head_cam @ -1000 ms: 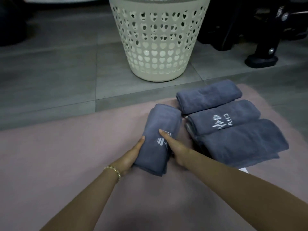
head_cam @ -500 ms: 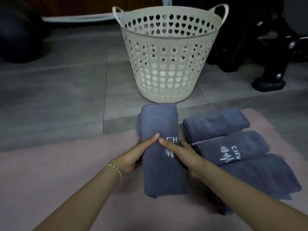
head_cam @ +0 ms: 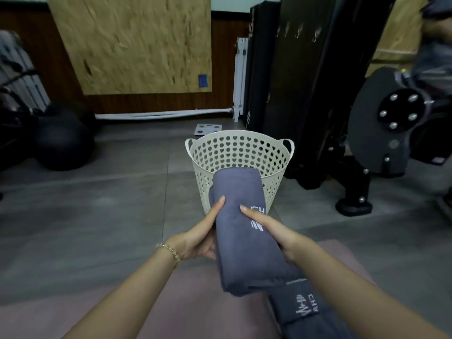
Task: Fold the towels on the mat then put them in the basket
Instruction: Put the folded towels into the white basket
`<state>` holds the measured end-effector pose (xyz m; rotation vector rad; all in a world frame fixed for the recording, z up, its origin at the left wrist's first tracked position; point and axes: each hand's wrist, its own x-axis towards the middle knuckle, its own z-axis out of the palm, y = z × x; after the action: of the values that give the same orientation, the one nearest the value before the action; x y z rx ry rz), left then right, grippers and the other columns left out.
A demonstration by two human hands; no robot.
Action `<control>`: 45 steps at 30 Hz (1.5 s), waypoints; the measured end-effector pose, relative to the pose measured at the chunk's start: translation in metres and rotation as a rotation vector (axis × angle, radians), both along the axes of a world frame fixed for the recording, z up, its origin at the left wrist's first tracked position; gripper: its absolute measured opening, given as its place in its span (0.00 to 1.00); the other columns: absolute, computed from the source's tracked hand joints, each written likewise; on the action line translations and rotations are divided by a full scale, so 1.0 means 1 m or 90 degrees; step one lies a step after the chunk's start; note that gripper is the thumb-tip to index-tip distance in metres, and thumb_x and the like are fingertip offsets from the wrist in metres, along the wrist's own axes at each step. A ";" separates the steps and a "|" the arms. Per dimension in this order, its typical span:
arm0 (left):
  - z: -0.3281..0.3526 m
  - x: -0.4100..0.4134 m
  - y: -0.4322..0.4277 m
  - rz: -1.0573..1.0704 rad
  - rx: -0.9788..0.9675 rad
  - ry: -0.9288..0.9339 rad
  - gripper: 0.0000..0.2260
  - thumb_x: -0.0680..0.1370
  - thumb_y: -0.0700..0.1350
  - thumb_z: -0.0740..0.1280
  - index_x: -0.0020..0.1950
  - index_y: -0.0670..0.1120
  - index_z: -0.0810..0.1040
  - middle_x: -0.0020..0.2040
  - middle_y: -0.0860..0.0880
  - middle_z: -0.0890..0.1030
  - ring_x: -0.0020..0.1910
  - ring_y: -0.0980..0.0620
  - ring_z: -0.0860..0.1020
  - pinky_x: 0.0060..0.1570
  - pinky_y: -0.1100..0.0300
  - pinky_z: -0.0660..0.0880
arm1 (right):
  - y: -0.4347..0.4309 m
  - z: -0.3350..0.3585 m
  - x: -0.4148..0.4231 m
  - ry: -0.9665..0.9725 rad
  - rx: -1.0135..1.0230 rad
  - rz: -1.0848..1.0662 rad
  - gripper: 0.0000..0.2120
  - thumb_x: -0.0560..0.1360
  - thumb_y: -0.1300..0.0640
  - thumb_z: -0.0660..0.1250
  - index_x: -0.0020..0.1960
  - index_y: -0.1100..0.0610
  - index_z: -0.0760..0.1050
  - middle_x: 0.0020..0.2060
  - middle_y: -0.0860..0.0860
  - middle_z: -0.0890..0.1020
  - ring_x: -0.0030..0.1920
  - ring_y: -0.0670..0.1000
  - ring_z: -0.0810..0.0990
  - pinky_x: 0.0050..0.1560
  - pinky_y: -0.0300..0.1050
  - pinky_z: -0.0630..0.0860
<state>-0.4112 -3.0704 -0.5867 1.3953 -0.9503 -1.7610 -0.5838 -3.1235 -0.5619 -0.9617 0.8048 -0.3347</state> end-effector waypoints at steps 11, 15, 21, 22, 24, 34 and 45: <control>-0.012 0.105 -0.117 0.224 -0.117 -0.377 0.38 0.72 0.74 0.50 0.68 0.47 0.69 0.61 0.46 0.78 0.57 0.43 0.78 0.59 0.47 0.74 | -0.100 0.000 0.047 -0.003 -0.047 -0.212 0.29 0.67 0.46 0.74 0.64 0.57 0.74 0.54 0.57 0.83 0.54 0.57 0.82 0.52 0.48 0.78; -0.037 0.140 -0.174 0.233 -0.162 -0.380 0.41 0.69 0.73 0.57 0.72 0.47 0.62 0.68 0.49 0.74 0.65 0.48 0.73 0.67 0.50 0.68 | -0.162 -0.006 0.088 0.015 -0.064 -0.250 0.29 0.67 0.46 0.75 0.64 0.57 0.74 0.54 0.56 0.83 0.55 0.57 0.82 0.58 0.52 0.77; -0.079 0.175 -0.237 0.159 -0.198 -0.560 0.40 0.69 0.73 0.59 0.76 0.55 0.53 0.76 0.47 0.57 0.74 0.44 0.60 0.71 0.45 0.62 | -0.213 -0.038 0.121 0.165 -0.074 -0.292 0.40 0.54 0.43 0.81 0.62 0.56 0.75 0.50 0.54 0.85 0.49 0.55 0.84 0.55 0.53 0.79; -0.082 0.178 -0.242 0.098 -0.219 -0.678 0.38 0.72 0.72 0.54 0.77 0.55 0.54 0.78 0.48 0.52 0.76 0.45 0.53 0.74 0.46 0.55 | -0.217 -0.040 0.121 0.168 -0.060 -0.290 0.39 0.55 0.43 0.81 0.62 0.56 0.75 0.50 0.54 0.85 0.50 0.56 0.84 0.57 0.54 0.78; -0.085 0.184 -0.254 -0.004 -0.300 -0.774 0.43 0.68 0.76 0.40 0.72 0.53 0.66 0.77 0.50 0.56 0.77 0.48 0.47 0.74 0.49 0.43 | -0.227 -0.041 0.122 0.160 -0.031 -0.278 0.35 0.59 0.43 0.79 0.61 0.57 0.76 0.51 0.56 0.84 0.52 0.57 0.83 0.60 0.55 0.76; -0.125 0.213 -0.283 0.032 -0.533 -0.745 0.39 0.66 0.79 0.45 0.32 0.49 0.81 0.29 0.60 0.71 0.36 0.57 0.70 0.60 0.57 0.59 | -0.239 -0.046 0.132 0.160 0.006 -0.288 0.25 0.68 0.47 0.74 0.61 0.57 0.76 0.52 0.56 0.84 0.53 0.57 0.83 0.60 0.54 0.76; -0.103 0.244 -0.172 0.191 -0.622 -0.683 0.31 0.69 0.73 0.55 0.25 0.48 0.76 0.28 0.68 0.64 0.39 0.69 0.66 0.43 0.61 0.55 | -0.165 -0.004 0.155 0.162 0.025 -0.103 0.23 0.72 0.46 0.70 0.61 0.58 0.77 0.53 0.56 0.83 0.54 0.56 0.82 0.59 0.50 0.76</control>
<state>-0.1674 -3.2423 -0.6896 1.5751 -1.6809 -0.0705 -0.4288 -3.2881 -0.5661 -0.9148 1.1221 -0.3383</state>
